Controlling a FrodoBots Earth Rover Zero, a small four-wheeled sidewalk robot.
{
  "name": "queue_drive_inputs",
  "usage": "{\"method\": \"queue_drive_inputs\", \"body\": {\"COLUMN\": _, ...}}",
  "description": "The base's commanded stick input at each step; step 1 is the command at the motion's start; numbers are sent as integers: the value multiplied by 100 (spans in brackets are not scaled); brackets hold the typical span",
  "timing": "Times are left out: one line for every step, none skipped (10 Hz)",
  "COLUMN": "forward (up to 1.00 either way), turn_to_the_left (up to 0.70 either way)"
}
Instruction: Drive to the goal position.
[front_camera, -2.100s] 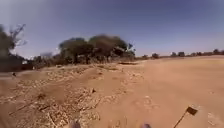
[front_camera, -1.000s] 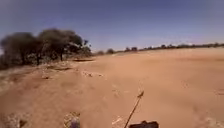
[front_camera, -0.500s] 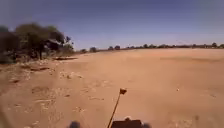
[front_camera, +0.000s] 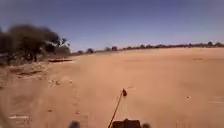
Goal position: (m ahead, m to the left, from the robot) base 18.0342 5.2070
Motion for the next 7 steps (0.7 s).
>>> {"method": "queue_drive_inputs", "body": {"forward": 85, "turn_to_the_left": 27}}
{"method": "queue_drive_inputs", "body": {"forward": 85, "turn_to_the_left": 27}}
{"method": "queue_drive_inputs", "body": {"forward": 85, "turn_to_the_left": 27}}
{"method": "queue_drive_inputs", "body": {"forward": 85, "turn_to_the_left": 27}}
{"method": "queue_drive_inputs", "body": {"forward": 85, "turn_to_the_left": 27}}
{"method": "queue_drive_inputs", "body": {"forward": 85, "turn_to_the_left": 27}}
{"method": "queue_drive_inputs", "body": {"forward": 85, "turn_to_the_left": 27}}
